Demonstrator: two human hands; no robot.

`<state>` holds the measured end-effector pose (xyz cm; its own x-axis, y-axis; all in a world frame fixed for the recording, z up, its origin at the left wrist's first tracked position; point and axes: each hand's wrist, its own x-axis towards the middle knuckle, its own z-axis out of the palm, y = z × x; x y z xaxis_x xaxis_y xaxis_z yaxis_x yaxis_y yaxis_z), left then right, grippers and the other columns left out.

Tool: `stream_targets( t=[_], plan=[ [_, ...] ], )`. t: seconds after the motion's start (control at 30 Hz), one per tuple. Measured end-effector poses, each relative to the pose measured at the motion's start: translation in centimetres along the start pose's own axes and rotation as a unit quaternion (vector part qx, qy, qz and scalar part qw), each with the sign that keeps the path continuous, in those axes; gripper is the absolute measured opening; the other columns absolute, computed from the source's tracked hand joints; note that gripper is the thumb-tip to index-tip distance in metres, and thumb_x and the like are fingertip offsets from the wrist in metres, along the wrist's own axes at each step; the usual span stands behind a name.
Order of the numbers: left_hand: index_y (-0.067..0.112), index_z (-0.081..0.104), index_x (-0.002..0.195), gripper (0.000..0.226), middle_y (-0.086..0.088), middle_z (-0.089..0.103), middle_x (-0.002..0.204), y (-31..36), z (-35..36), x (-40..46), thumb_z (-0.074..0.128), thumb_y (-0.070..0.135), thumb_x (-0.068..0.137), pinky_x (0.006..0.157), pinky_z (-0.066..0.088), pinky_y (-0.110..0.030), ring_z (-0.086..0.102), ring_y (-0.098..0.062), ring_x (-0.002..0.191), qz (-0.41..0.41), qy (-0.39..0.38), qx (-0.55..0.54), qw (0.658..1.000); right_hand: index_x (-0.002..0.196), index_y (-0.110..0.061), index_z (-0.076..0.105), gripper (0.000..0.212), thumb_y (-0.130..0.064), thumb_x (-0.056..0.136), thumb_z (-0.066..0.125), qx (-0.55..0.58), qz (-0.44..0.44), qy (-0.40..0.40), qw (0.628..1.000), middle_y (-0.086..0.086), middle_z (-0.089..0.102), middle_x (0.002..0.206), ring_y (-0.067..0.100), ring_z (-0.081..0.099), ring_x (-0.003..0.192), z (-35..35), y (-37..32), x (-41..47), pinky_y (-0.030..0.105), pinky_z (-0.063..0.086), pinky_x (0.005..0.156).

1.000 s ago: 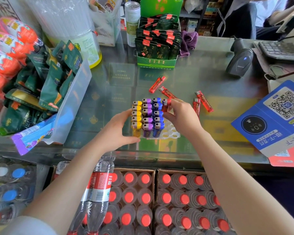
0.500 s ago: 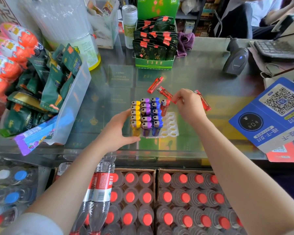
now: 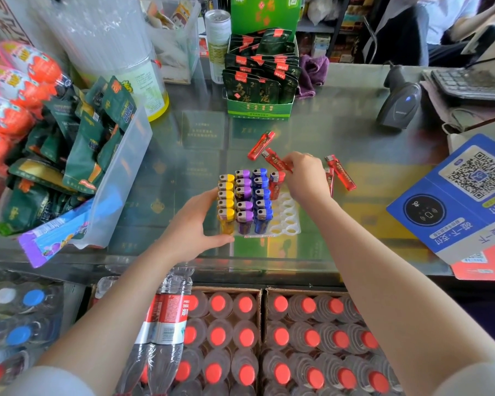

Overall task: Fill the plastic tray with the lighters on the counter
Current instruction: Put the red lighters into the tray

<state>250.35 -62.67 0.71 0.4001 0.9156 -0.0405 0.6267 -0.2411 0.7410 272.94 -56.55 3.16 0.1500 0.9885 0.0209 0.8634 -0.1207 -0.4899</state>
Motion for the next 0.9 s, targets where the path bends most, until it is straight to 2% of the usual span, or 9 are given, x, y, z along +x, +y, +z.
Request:
stream_targets(
  t=[0.13,0.23,0.33,0.43,0.5,0.6,0.73,0.8,0.9],
  plan=[
    [0.032,0.042,0.13,0.071,0.012,0.048,0.134,-0.2,0.0,0.0,0.074,0.041,0.067,0.102,0.037,-0.051,0.042,-0.012,0.125,0.0,0.002,0.0,1.0,0.098,-0.005,0.063,0.023,-0.007,0.084,0.045,-0.026,-0.006,-0.04,0.999,0.019,0.062,0.093,0.034,0.055,0.078,0.1,0.0,-0.3,0.031,0.04,0.063],
    [0.034,0.043,0.127,0.069,0.015,0.051,0.131,-0.2,0.1,0.0,0.074,0.042,0.066,0.1,0.039,-0.049,0.044,-0.011,0.123,0.007,0.008,-0.001,1.0,0.096,-0.01,0.064,0.016,-0.013,0.084,0.052,0.011,0.02,-0.033,0.999,0.01,0.063,0.088,0.028,0.053,0.076,-0.6,0.4,-1.2,0.029,0.039,0.063],
    [0.035,0.044,0.126,0.066,0.016,0.051,0.13,-0.2,0.1,0.1,0.073,0.042,0.068,0.099,0.04,-0.049,0.045,-0.011,0.122,0.017,0.007,0.003,1.0,0.097,-0.01,0.061,0.014,-0.014,0.084,0.057,0.138,0.083,0.016,0.987,0.002,0.059,0.085,0.021,0.054,0.075,-1.6,1.3,-2.7,0.029,0.041,0.067],
    [0.035,0.044,0.125,0.064,0.015,0.052,0.129,-0.3,0.2,0.2,0.072,0.044,0.068,0.099,0.04,-0.049,0.046,-0.011,0.122,0.016,0.001,0.006,1.0,0.083,-0.011,0.056,0.004,-0.008,0.083,0.058,0.344,0.126,0.024,0.93,0.009,0.063,0.088,0.019,0.06,0.068,-2.3,1.5,-4.9,0.035,0.053,0.069],
    [0.035,0.045,0.124,0.063,0.015,0.052,0.128,-0.3,0.2,0.3,0.071,0.046,0.068,0.099,0.04,-0.05,0.046,-0.011,0.121,0.015,0.001,0.003,1.0,0.075,-0.014,0.053,0.013,-0.004,0.082,0.059,0.399,0.104,0.013,0.911,0.008,0.066,0.084,0.018,0.063,0.069,-2.1,1.4,-6.3,0.031,0.055,0.07],
    [0.035,0.045,0.122,0.061,0.014,0.053,0.127,-0.2,0.2,0.2,0.069,0.048,0.068,0.098,0.041,-0.05,0.047,-0.012,0.12,0.018,-0.002,0.003,1.0,0.077,-0.011,0.06,0.007,-0.008,0.078,0.066,0.335,0.063,-0.002,0.94,-0.002,0.067,0.074,0.011,0.059,0.067,-1.1,1.0,-7.6,0.021,0.047,0.065],
    [0.036,0.046,0.121,0.059,0.012,0.053,0.126,-0.1,0.1,0.2,0.067,0.051,0.067,0.098,0.041,-0.051,0.048,-0.014,0.119,0.02,-0.005,0.004,1.0,0.075,-0.013,0.062,0.007,-0.012,0.076,0.069,0.255,0.033,0.032,0.966,-0.016,0.052,0.06,0.0,0.044,0.051,-0.1,0.2,-8.0,0.008,0.033,0.049],
    [0.035,0.045,0.122,0.061,0.012,0.053,0.128,-0.2,0.1,0.1,0.066,0.052,0.067,0.098,0.04,-0.051,0.047,-0.014,0.12,0.019,-0.006,0.006,1.0,0.079,-0.01,0.063,0.005,-0.012,0.078,0.068,0.226,0.004,0.029,0.974,-0.016,0.051,0.06,0.002,0.043,0.051,0.2,-0.2,-8.0,0.011,0.033,0.049],
    [0.035,0.045,0.123,0.062,0.013,0.052,0.128,-0.1,0.1,0.1,0.066,0.052,0.067,0.098,0.04,-0.051,0.047,-0.013,0.121,0.018,-0.004,0.005,1.0,0.085,-0.009,0.065,0.008,-0.015,0.079,0.066,0.171,-0.03,0.038,0.984,0.004,0.065,0.074,0.018,0.05,0.063,0.2,-0.1,-7.8,0.032,0.044,0.058]
  ],
)
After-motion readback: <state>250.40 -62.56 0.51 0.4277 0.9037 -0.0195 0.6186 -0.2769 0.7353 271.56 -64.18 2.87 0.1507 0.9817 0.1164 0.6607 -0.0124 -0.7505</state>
